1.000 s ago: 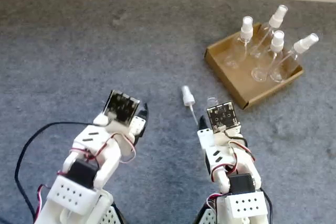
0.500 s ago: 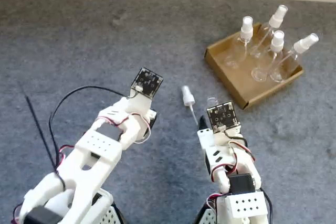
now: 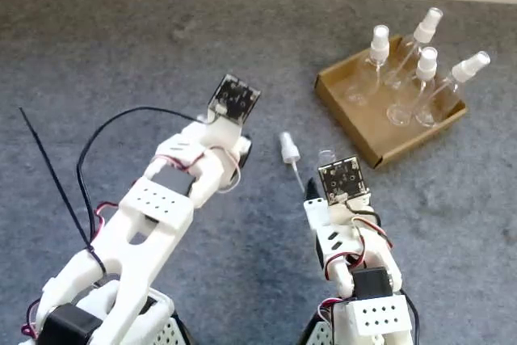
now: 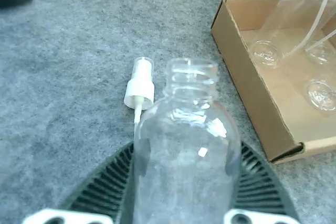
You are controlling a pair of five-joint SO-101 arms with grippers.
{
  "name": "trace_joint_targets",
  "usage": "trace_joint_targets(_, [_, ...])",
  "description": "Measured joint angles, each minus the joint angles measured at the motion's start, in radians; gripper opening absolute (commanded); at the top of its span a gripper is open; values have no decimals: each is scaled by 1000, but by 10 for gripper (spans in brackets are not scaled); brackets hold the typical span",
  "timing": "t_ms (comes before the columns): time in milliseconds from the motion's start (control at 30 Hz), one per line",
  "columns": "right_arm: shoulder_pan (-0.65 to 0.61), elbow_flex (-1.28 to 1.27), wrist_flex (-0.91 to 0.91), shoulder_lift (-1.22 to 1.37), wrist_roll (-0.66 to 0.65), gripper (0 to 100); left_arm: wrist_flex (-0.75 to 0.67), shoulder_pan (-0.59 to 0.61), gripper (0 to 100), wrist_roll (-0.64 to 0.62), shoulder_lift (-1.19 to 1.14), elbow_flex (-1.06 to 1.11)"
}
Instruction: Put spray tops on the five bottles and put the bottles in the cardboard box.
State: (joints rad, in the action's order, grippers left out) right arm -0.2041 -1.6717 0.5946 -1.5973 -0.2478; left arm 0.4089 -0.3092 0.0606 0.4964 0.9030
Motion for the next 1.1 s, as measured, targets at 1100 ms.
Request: trace_joint_targets(1100, [58,0,0,0,0,171,15,-57,191,-520,-500,-388])
